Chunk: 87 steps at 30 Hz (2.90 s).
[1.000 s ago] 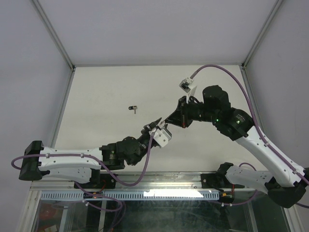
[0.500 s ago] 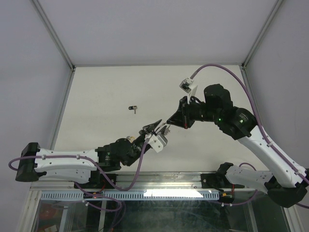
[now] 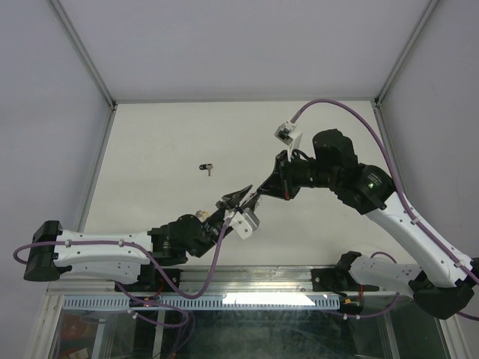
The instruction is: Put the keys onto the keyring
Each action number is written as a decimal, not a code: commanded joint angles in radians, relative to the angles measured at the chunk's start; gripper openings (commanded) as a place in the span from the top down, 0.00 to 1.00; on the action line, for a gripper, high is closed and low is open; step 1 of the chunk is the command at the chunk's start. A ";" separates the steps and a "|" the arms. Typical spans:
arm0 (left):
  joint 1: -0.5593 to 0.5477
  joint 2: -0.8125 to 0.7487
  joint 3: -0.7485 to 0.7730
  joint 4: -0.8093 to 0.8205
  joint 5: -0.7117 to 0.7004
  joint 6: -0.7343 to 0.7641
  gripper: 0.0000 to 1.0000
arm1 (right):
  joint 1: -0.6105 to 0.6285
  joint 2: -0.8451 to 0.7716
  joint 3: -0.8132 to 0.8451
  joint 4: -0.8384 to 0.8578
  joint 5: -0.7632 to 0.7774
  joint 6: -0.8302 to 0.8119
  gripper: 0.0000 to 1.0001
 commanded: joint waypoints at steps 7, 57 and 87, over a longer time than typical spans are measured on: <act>-0.009 -0.019 -0.001 0.020 0.053 0.013 0.79 | -0.002 -0.007 0.067 0.016 -0.022 -0.021 1.00; -0.009 -0.004 0.063 -0.009 -0.058 -0.154 1.00 | -0.002 -0.032 -0.004 0.117 0.049 0.022 0.64; -0.009 0.002 0.067 0.001 -0.044 -0.149 0.73 | -0.002 -0.022 -0.015 0.139 0.025 0.025 1.00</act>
